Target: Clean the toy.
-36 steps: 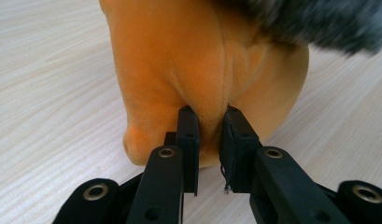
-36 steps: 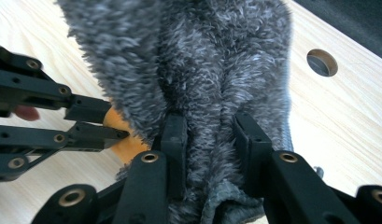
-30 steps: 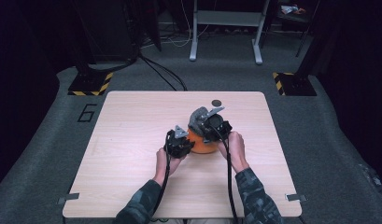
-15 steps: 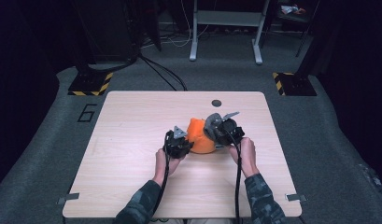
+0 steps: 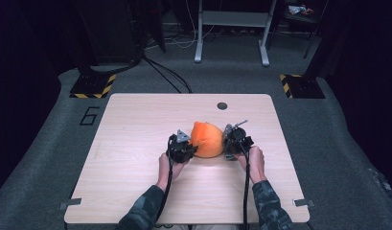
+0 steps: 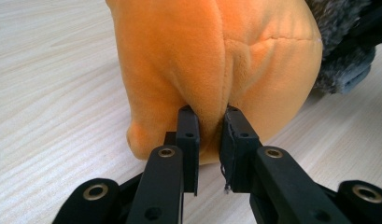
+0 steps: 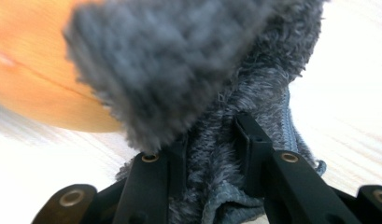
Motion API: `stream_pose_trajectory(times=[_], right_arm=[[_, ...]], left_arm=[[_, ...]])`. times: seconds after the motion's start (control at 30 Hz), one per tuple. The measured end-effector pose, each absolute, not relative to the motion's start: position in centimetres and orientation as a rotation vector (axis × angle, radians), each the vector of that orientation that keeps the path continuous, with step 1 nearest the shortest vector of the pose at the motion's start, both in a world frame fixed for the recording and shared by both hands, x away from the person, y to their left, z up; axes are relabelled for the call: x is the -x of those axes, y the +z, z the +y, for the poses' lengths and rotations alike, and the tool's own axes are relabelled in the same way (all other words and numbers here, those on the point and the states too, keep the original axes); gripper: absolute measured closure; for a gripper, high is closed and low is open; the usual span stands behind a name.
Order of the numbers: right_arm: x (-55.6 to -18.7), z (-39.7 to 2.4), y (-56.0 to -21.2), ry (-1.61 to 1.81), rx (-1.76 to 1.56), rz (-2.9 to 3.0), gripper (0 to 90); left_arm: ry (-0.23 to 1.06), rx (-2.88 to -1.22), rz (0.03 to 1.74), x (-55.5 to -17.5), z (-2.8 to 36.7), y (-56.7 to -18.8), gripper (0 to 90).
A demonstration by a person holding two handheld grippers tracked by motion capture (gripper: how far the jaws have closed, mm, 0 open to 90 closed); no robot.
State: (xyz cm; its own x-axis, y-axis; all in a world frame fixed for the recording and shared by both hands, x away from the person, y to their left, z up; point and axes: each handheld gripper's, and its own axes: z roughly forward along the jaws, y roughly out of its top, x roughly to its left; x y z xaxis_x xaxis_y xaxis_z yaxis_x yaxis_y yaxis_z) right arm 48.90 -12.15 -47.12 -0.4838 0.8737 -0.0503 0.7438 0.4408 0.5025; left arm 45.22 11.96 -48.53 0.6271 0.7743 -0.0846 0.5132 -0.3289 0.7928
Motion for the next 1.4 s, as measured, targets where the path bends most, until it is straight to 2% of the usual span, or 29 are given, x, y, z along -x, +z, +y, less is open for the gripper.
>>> stream_pose_trajectory(times=[0.2, 0.43, 0.57, 0.7, 0.77, 1.0, 1.1, 1.17, 1.2, 1.4], right_arm=[[-49.3, -12.6, -48.3, 0.585, -1.421, 2.423, 68.3], [-48.0, -13.3, -44.6, 0.68, -1.376, 2.325, 68.4], [-47.3, -12.1, -42.7, 0.758, -1.291, 2.32, 68.5], [-47.8, -10.6, -43.3, 0.713, -1.27, 2.355, 68.7], [-48.3, -10.6, -43.7, 0.728, -1.285, 2.346, 68.8], [-49.1, -10.8, -43.6, 0.716, -1.301, 2.336, 68.8], [-49.3, -10.8, -43.8, 0.717, -1.311, 2.33, 68.8], [-49.3, -10.9, -43.9, 0.726, -1.312, 2.325, 68.9], [-49.3, -11.0, -43.9, 0.723, -1.312, 2.326, 68.8], [-49.2, -11.3, -43.7, 0.736, -1.314, 2.309, 68.8]], left_arm=[[0.396, -2.011, 1.015, -45.2, 12.2, -48.6, 78.8], [0.388, -1.994, 1.025, -45.3, 12.3, -48.7, 78.6], [0.392, -1.992, 1.025, -45.3, 12.2, -48.7, 78.4], [0.394, -1.993, 1.02, -45.3, 12.3, -48.6, 76.8], [0.386, -1.993, 1.017, -45.3, 12.4, -48.6, 72.6], [0.436, -2.047, 1.012, -45.2, 12.5, -48.7, 49.1], [0.474, -2.068, 1.005, -45.4, 12.1, -48.9, 45.2], [0.499, -2.084, 0.984, -45.5, 11.7, -49.0, 47.1], [0.507, -2.086, 0.98, -45.5, 11.5, -49.1, 51.0], [0.503, -2.062, 0.973, -45.5, 11.3, -49.1, 82.1]])
